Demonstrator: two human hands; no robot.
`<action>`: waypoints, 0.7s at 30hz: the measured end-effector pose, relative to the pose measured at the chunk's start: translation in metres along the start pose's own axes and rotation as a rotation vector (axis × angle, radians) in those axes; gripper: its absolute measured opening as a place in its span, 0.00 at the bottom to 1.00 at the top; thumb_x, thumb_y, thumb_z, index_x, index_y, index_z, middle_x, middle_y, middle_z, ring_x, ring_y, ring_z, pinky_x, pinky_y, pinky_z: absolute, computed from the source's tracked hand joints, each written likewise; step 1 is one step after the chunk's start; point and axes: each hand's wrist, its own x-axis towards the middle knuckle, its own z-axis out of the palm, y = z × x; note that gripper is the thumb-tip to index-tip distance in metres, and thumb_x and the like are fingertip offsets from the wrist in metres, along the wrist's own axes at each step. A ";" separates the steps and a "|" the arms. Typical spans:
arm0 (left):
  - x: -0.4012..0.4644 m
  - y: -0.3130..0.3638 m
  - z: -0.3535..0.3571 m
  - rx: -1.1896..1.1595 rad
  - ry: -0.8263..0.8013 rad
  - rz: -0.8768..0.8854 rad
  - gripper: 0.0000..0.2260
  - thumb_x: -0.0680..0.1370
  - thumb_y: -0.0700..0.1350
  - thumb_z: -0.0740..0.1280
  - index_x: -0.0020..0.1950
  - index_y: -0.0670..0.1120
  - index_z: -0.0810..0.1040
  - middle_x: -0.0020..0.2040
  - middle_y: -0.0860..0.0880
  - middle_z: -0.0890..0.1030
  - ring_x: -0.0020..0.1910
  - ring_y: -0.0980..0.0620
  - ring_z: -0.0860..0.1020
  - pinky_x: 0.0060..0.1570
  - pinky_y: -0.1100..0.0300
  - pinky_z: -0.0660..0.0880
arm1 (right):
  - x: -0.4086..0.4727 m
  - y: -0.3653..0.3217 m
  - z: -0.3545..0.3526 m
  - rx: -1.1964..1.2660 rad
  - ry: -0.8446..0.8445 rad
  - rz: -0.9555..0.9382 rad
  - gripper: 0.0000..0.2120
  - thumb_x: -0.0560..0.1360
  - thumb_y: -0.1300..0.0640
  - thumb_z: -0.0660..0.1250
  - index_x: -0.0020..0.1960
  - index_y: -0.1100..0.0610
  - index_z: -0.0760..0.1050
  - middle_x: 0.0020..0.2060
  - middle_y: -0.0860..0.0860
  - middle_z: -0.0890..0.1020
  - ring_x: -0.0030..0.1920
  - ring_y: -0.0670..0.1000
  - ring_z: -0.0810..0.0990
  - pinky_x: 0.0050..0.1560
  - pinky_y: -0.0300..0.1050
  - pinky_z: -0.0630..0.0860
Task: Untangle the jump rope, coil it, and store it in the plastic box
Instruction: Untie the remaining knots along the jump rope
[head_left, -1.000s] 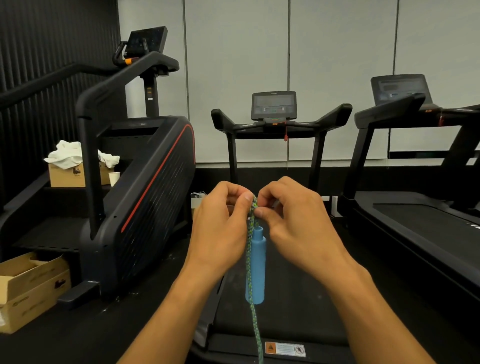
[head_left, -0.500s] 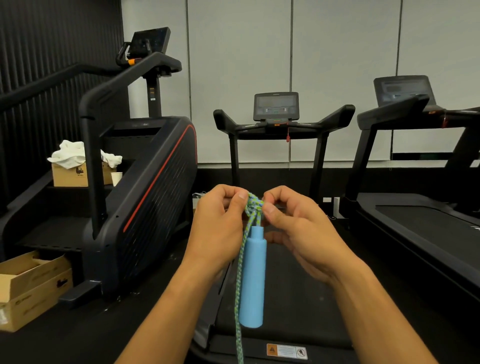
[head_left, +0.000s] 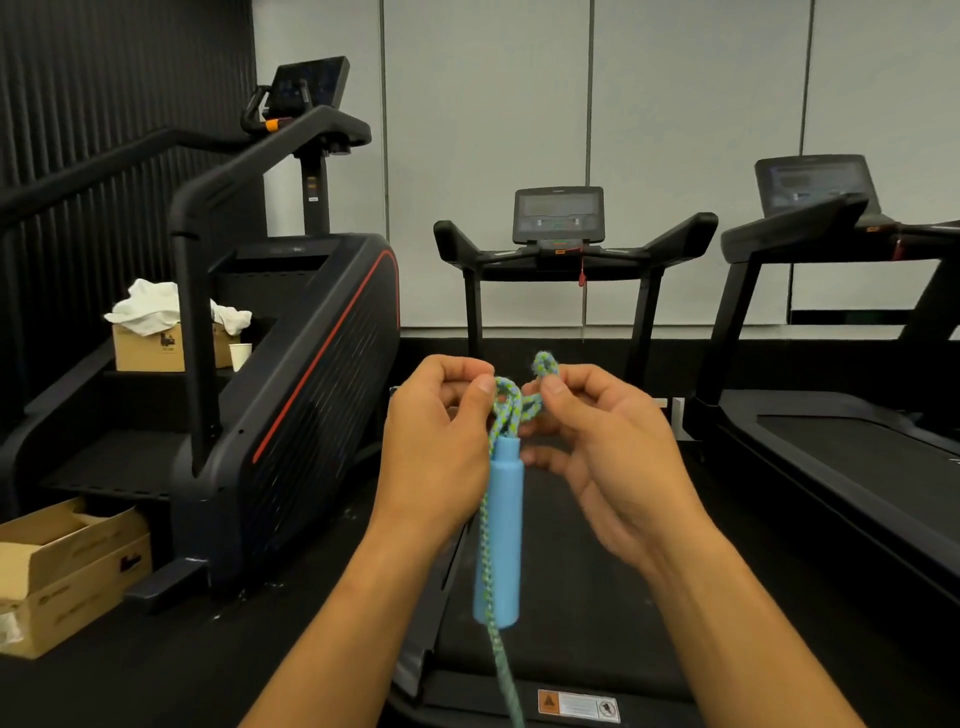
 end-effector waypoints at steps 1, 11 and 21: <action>0.000 0.001 0.000 -0.026 -0.006 -0.013 0.05 0.81 0.39 0.65 0.50 0.47 0.80 0.45 0.43 0.84 0.44 0.49 0.84 0.46 0.52 0.80 | -0.001 0.000 0.001 0.078 -0.025 0.030 0.05 0.80 0.62 0.63 0.51 0.63 0.76 0.42 0.58 0.82 0.38 0.52 0.80 0.38 0.47 0.79; -0.006 0.008 -0.004 -0.224 -0.299 -0.253 0.10 0.82 0.34 0.61 0.57 0.45 0.78 0.53 0.42 0.80 0.47 0.50 0.83 0.40 0.55 0.82 | 0.003 0.007 0.001 -0.020 0.134 -0.080 0.06 0.81 0.62 0.62 0.52 0.57 0.77 0.37 0.55 0.77 0.38 0.54 0.78 0.42 0.52 0.80; -0.007 0.000 -0.007 0.049 -0.508 -0.254 0.07 0.77 0.39 0.72 0.54 0.42 0.78 0.36 0.47 0.79 0.32 0.56 0.75 0.28 0.62 0.70 | 0.009 0.006 -0.008 0.158 0.226 0.015 0.09 0.82 0.65 0.57 0.56 0.58 0.74 0.40 0.53 0.86 0.33 0.51 0.82 0.35 0.46 0.81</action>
